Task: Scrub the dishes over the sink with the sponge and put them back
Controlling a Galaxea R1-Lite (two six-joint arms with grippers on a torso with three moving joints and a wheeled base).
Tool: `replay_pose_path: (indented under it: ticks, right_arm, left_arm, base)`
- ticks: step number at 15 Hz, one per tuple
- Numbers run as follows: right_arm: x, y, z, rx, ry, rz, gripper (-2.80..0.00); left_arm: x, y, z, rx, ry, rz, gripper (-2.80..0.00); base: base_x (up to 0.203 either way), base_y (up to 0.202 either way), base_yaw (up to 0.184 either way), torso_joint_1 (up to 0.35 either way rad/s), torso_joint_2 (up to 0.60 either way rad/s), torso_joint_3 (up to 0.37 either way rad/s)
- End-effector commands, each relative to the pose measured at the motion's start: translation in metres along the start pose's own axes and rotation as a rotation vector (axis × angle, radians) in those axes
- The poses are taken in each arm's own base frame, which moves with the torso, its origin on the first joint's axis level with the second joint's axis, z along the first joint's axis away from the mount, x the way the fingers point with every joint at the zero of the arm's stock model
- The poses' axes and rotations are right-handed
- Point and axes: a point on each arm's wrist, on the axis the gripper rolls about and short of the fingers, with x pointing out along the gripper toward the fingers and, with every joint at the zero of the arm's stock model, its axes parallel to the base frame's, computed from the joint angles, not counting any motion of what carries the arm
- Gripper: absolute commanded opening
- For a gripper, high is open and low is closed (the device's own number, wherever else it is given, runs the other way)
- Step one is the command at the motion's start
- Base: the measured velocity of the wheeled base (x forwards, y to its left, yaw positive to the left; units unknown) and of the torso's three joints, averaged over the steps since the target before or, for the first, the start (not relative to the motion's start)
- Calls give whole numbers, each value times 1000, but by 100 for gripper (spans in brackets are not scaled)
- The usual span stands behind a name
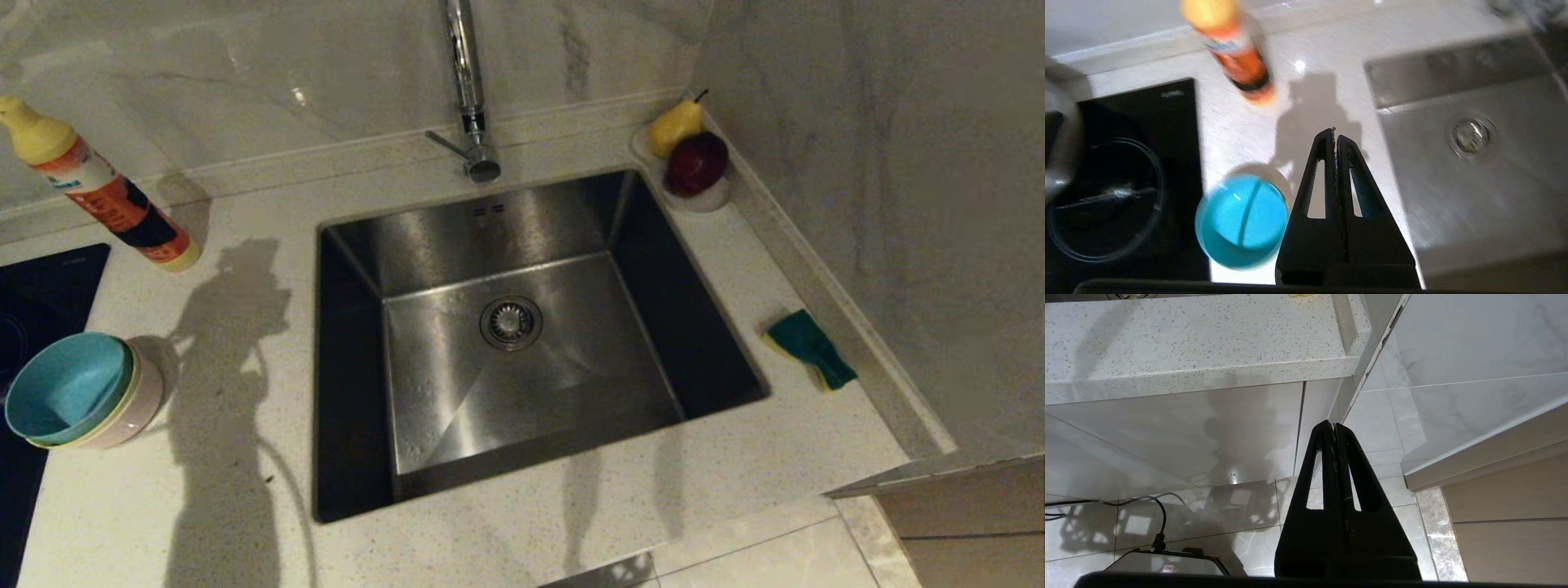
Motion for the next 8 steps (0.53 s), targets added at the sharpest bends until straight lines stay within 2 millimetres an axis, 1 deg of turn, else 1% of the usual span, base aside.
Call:
replay_pose_path:
  ticks: [1,4,6,8]
  right_arm:
    - [0,0,0,-1,0,1,-280]
    - [0,0,0,-1,0,1,-280]
    - [0,0,0,-1,0,1,-280]
    - [0,0,0,-1,0,1,-280]
  left_arm:
    - [-45,-19,-27,19,-66,-46,-280]
    - [-81,-31,-69,27,-99,-82,-280]
    - [-101,-35,-94,31,-124,-106,-280]
    - [-116,-38,-119,31,-150,-141,-280]
  base:
    - [0,0,0,0,0,0]
    - [0,0,0,0,0,0]
    - [0,0,0,0,0,0]
    - [0,0,0,0,0,0]
